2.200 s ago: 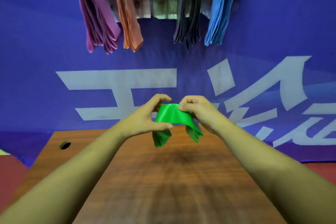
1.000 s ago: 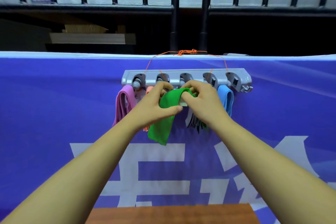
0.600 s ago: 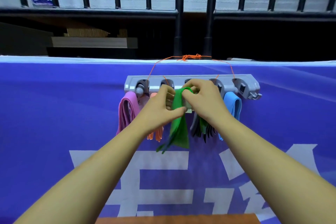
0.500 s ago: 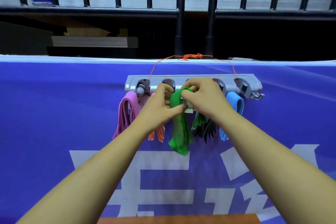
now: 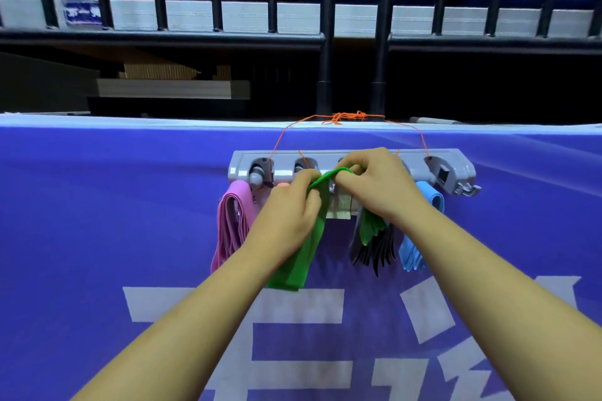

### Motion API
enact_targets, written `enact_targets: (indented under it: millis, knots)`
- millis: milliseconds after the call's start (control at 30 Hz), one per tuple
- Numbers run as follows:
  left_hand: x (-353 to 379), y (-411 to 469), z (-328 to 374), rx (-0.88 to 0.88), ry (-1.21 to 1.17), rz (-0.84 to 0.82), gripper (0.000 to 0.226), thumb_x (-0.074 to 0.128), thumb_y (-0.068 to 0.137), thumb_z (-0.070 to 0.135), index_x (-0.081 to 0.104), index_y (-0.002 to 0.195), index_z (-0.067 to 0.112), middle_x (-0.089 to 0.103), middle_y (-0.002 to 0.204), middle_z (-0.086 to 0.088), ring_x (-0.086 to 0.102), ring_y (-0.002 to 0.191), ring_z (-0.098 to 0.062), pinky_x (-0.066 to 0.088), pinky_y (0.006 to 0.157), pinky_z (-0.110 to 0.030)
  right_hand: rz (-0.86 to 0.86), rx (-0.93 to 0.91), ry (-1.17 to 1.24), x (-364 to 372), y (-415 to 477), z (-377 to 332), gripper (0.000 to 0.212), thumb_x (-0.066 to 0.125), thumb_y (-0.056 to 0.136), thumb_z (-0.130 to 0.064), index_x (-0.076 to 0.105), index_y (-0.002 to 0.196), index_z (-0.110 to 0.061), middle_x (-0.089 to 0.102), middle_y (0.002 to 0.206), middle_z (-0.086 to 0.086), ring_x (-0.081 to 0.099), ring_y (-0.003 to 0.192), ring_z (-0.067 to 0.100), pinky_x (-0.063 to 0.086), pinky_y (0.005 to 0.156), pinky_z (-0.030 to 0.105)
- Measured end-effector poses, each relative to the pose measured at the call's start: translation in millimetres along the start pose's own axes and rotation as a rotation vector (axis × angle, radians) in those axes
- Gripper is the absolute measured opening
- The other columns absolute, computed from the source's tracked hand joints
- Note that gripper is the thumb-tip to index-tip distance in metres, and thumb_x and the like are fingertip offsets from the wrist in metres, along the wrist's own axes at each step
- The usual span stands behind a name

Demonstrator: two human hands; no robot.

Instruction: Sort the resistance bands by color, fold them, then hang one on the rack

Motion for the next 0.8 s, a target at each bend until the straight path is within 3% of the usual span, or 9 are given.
enact_targets:
  millis: [100,200,267,400,467,500,567,667,800]
  knots:
    - [7.2,4.1,-4.0,0.031,0.141,-0.055,0.028,0.05,0.093,0.031,0.043,0.12,0.028,0.066,0.098,-0.011,0.062,0.089,-0.033,0.052,0.075,-0.041,0.03,0.005,0.02,-2.2,3.6,1.5,0.013,0.061,0.081,-0.018,0.073,0.077,-0.022,0.059,0.053,-0.002,0.044,0.048,0.008,0.038,0.048,0.02]
    - [5.4,8.2,-1.5,0.035,0.199,-0.008,0.025,0.051,0.09,0.024,0.046,0.114,0.022,0.07,0.096,-0.011,0.062,0.09,-0.036,0.052,0.074,-0.046,0.048,0.002,0.018,-1.1,3.8,3.1,0.012,0.062,0.081,-0.018,0.072,0.075,-0.022,0.058,0.051,-0.003,0.044,0.047,0.006,0.036,0.046,0.016]
    - [-1.1,10.4,3.2,0.038,0.233,0.09,0.02,0.05,0.089,0.018,0.05,0.109,0.016,0.069,0.089,-0.011,0.06,0.083,-0.039,0.049,0.069,-0.047,0.08,-0.011,0.007,-1.2,3.6,3.2,0.013,0.061,0.081,-0.017,0.071,0.076,-0.022,0.056,0.051,-0.004,0.044,0.046,0.007,0.035,0.043,0.013]
    - [-12.2,15.4,12.9,0.102,0.287,0.224,0.011,0.049,0.091,0.012,0.055,0.1,0.012,0.06,0.088,-0.009,0.056,0.08,-0.035,0.041,0.066,-0.042,0.14,-0.035,-0.031,4.1,4.3,4.6,0.013,0.058,0.085,-0.016,0.07,0.08,-0.02,0.059,0.056,-0.005,0.05,0.053,0.008,0.04,0.051,0.015]
    - [-9.8,18.9,12.9,0.11,0.335,0.193,0.01,0.048,0.091,0.01,0.053,0.099,0.013,0.059,0.092,-0.009,0.056,0.083,-0.038,0.041,0.065,-0.043,0.173,-0.054,-0.099,11.4,4.1,9.8,0.013,0.056,0.085,-0.017,0.069,0.082,-0.016,0.062,0.068,-0.002,0.055,0.069,0.013,0.049,0.067,0.029]
    - [-6.0,20.2,11.9,0.106,0.389,0.156,0.011,0.047,0.091,0.009,0.051,0.101,0.013,0.06,0.094,-0.009,0.057,0.085,-0.039,0.04,0.064,-0.043,0.19,-0.071,-0.148,15.2,3.1,12.7,0.014,0.056,0.085,-0.018,0.069,0.084,-0.014,0.062,0.077,0.001,0.055,0.08,0.019,0.049,0.074,0.037]
    - [1.7,20.5,10.6,0.087,0.517,0.082,0.014,0.047,0.091,0.006,0.047,0.103,0.013,0.06,0.096,-0.01,0.06,0.086,-0.041,0.035,0.06,-0.041,0.228,-0.103,-0.293,21.5,-1.8,17.5,0.016,0.057,0.086,-0.017,0.071,0.091,-0.011,0.059,0.088,0.005,0.05,0.092,0.026,0.045,0.083,0.042]
    - [6.5,20.5,10.8,0.072,0.603,0.043,0.019,0.048,0.09,0.003,0.047,0.107,0.013,0.061,0.099,-0.01,0.061,0.086,-0.039,0.03,0.059,-0.039,0.254,-0.16,-0.492,28.2,-8.7,21.0,0.019,0.055,0.086,-0.017,0.071,0.093,-0.011,0.061,0.085,0.005,0.049,0.089,0.029,0.043,0.082,0.045]
    - [3.7,22.9,18.2,0.077,0.567,0.103,0.018,0.044,0.093,0.01,0.048,0.111,0.012,0.061,0.099,-0.009,0.059,0.086,-0.039,0.03,0.06,-0.038,0.376,-0.16,-0.454,21.2,-11.1,21.9,0.02,0.055,0.082,-0.017,0.071,0.093,-0.014,0.063,0.081,0.001,0.051,0.082,0.027,0.043,0.076,0.043]
Point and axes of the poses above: each hand's wrist, its own y-axis towards the middle knuckle, its own x-axis out of the palm, z = x × y, the point moved 4 cm from there along y, towards the middle knuckle
